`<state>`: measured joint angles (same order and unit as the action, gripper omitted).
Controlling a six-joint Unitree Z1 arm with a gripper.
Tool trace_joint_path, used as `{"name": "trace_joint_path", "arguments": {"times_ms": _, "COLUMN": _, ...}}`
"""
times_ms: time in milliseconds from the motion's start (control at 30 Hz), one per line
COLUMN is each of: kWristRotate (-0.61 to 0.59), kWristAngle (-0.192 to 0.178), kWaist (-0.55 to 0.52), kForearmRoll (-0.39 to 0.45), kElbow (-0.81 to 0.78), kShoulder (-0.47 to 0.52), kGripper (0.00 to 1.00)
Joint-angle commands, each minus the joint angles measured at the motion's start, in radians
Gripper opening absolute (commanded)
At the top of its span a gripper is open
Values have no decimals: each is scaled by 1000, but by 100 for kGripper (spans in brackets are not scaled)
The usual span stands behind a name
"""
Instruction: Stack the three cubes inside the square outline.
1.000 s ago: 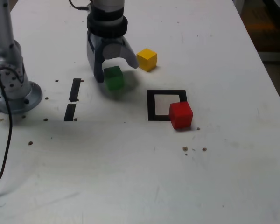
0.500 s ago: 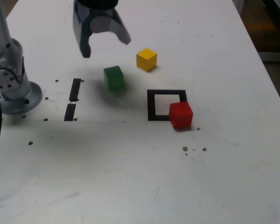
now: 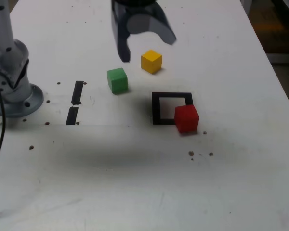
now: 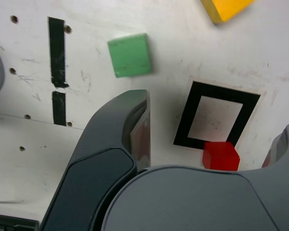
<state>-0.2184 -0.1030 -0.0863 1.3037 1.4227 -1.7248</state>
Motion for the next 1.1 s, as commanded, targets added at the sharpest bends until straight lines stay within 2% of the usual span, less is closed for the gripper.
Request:
{"name": "trace_joint_path", "arguments": {"times_ms": 0, "kWristRotate": -5, "kWristAngle": 2, "kWaist": -24, "kForearmRoll": -15, "kElbow": 20, "kShoulder": -27, "kGripper": 95}}
{"name": "trace_joint_path", "arguments": {"times_ms": 467, "kWristRotate": -41, "kWristAngle": 4, "kWaist": -123, "kForearmRoll": -81, "kElbow": 110, "kShoulder": -157, "kGripper": 95}}
{"name": "trace_joint_path", "arguments": {"times_ms": 1067, "kWristRotate": -65, "kWristAngle": 46, "kWaist": -148, "kForearmRoll": -93, "kElbow": 217, "kShoulder": -325, "kGripper": 95}}
